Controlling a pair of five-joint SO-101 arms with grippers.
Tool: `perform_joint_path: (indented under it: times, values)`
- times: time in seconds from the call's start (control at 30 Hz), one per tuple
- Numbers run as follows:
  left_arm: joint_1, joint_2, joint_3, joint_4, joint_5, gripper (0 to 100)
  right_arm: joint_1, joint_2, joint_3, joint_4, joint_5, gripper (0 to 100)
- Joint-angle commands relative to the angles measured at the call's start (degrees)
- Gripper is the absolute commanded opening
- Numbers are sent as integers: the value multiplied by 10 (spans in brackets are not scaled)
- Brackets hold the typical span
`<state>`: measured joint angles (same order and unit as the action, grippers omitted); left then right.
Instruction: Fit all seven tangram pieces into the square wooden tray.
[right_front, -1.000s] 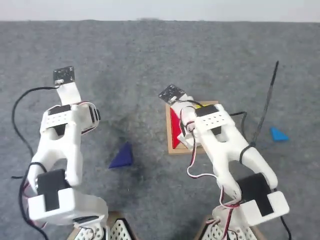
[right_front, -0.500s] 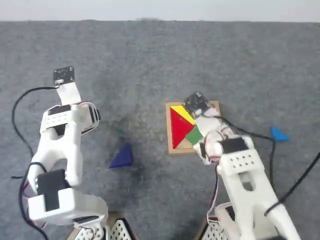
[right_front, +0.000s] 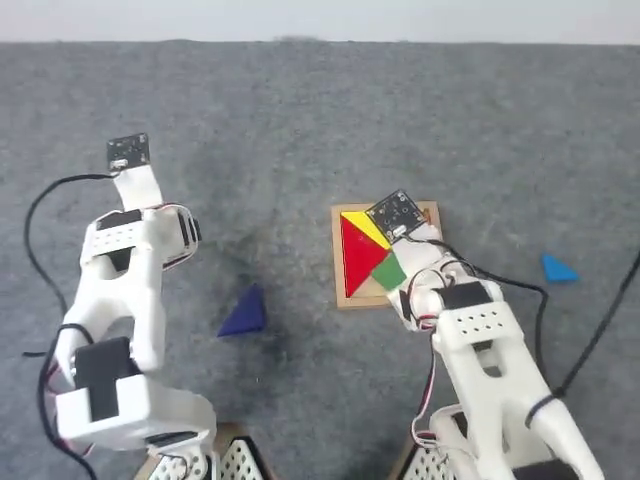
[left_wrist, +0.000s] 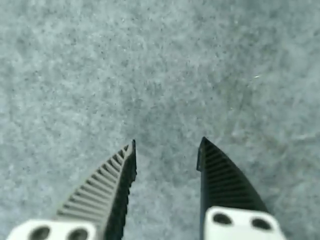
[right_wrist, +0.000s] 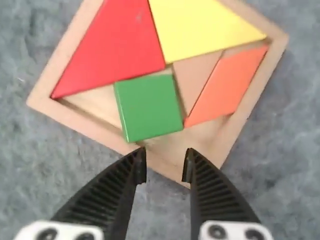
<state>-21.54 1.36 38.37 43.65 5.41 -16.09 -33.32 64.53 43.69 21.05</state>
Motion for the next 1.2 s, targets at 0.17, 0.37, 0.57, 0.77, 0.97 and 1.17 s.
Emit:
perform_joint_path:
  times: [0.17,0.37,0.57,0.77,0.97,1.17]
  values:
    - [0,-4,-13,-13,-7,196,3,94,-76,-17,-11,116]
    - [0,-4,-13,-13,-7,196,7,137,-113,-17,-11,116]
    - [0,-4,-13,-13,-7,196,7,145,-129,-20,-12,116]
    - [0,-4,-13,-13,-7,196,23,146,-129,-41,-11,116]
    - [0,-4,-13,-13,-7,196,36,128,-126,-37,-33,117]
    - [0,-4,-13,-13,-7,196,27,61,-95,-41,-55,119]
